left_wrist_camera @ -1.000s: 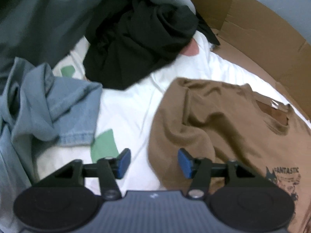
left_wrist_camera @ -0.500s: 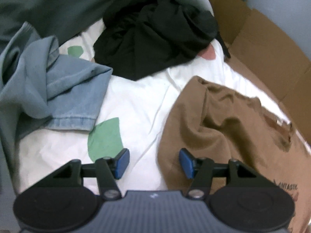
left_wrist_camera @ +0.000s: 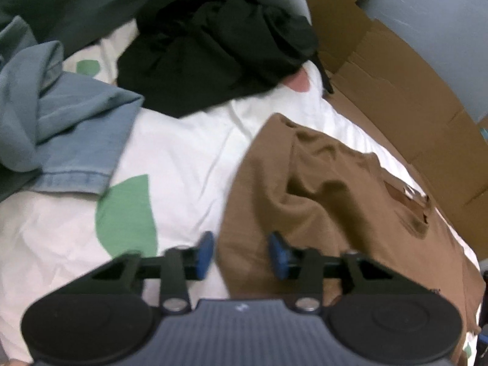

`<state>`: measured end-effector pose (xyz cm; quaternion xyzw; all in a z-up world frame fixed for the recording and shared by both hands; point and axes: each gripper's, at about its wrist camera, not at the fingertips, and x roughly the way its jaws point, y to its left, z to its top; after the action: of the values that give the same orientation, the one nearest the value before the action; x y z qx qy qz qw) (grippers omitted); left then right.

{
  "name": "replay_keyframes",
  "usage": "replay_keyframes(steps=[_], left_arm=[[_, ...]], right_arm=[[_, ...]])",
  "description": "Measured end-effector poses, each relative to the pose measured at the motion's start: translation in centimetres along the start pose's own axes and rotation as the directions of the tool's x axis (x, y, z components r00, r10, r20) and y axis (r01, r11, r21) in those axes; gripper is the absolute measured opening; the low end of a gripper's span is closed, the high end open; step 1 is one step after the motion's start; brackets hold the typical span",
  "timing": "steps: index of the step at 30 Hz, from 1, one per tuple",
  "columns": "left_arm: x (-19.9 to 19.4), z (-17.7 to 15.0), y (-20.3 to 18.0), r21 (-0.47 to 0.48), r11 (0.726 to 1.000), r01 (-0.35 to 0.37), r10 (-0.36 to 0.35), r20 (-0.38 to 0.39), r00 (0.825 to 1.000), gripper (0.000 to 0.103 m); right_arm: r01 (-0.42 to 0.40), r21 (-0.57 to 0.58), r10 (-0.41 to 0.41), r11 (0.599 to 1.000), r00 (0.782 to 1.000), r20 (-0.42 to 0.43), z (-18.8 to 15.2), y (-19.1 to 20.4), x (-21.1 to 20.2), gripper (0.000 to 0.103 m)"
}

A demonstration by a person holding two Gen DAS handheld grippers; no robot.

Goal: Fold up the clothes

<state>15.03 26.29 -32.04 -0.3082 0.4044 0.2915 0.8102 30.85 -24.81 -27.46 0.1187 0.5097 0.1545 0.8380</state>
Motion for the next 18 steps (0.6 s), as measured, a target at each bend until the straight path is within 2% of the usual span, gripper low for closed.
replay_keyframes(steps=[1, 3, 7, 13, 15, 17, 18], left_arm=[[-0.1, 0.2, 0.1, -0.016, 1.000, 0.022, -0.022, -0.009, 1.000, 0.003], [-0.9, 0.7, 0.4, -0.039, 0.997, 0.066, -0.066, -0.009, 0.998, 0.004], [-2.9, 2.2, -0.3, 0.051, 0.998, 0.048, -0.050, 0.031, 0.998, 0.004], [-4.4, 5.1, -0.2, 0.150, 0.986, -0.077, 0.062, 0.104, 0.993, 0.004], [-3.8, 5.7, 0.1, 0.153, 0.981, -0.120, 0.108, 0.089, 0.990, 0.009], [-3.3, 5.9, 0.6, 0.137, 0.979, -0.149, 0.141, 0.066, 0.988, 0.026], [-3.0, 5.8, 0.9, 0.130, 0.978, -0.162, 0.156, 0.058, 0.986, 0.030]], right_arm=[[0.002, 0.005, -0.002, 1.000, 1.000, -0.004, 0.0, -0.1, 0.1, 0.037], [0.006, 0.011, -0.006, 1.000, 1.000, -0.008, -0.1, -0.3, 0.3, 0.037], [0.011, 0.010, -0.011, 1.000, 1.000, -0.007, -0.1, -0.5, 0.6, 0.037], [0.017, 0.000, -0.017, 1.000, 1.000, -0.017, -0.2, -0.6, 1.1, 0.037], [0.020, -0.003, -0.020, 1.000, 1.000, -0.023, -0.3, -0.7, 1.2, 0.037], [0.024, -0.004, -0.024, 1.000, 0.999, -0.028, -0.4, -0.7, 1.4, 0.037], [0.026, -0.004, -0.026, 1.000, 0.999, -0.029, -0.4, -0.8, 1.5, 0.037]])
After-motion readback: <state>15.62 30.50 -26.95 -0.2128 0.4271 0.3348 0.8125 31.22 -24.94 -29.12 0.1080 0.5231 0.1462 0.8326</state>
